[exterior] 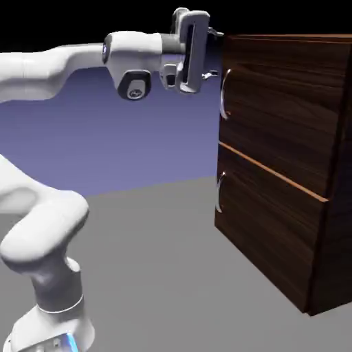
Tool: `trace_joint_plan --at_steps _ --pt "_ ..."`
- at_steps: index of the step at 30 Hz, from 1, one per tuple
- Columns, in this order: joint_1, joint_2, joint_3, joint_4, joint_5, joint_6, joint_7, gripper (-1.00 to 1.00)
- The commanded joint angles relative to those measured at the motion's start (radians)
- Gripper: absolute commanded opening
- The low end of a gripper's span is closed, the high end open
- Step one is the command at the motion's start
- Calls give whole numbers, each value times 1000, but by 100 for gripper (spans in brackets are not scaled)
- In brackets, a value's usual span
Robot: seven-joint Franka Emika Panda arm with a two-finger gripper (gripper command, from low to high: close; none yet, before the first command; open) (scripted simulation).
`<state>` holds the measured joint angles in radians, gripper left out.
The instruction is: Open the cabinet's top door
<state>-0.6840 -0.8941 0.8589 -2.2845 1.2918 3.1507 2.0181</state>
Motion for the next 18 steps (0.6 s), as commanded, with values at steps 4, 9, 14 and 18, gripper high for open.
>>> trace_joint_plan --at_steps 4,9,14,18 --pt "-94 -44 116 71 174 15 172 0" --pt "-211 -98 260 159 392 34 387 0" --pt "-328 -153 405 248 609 54 602 0" --pt "-422 -196 521 319 783 69 774 0"
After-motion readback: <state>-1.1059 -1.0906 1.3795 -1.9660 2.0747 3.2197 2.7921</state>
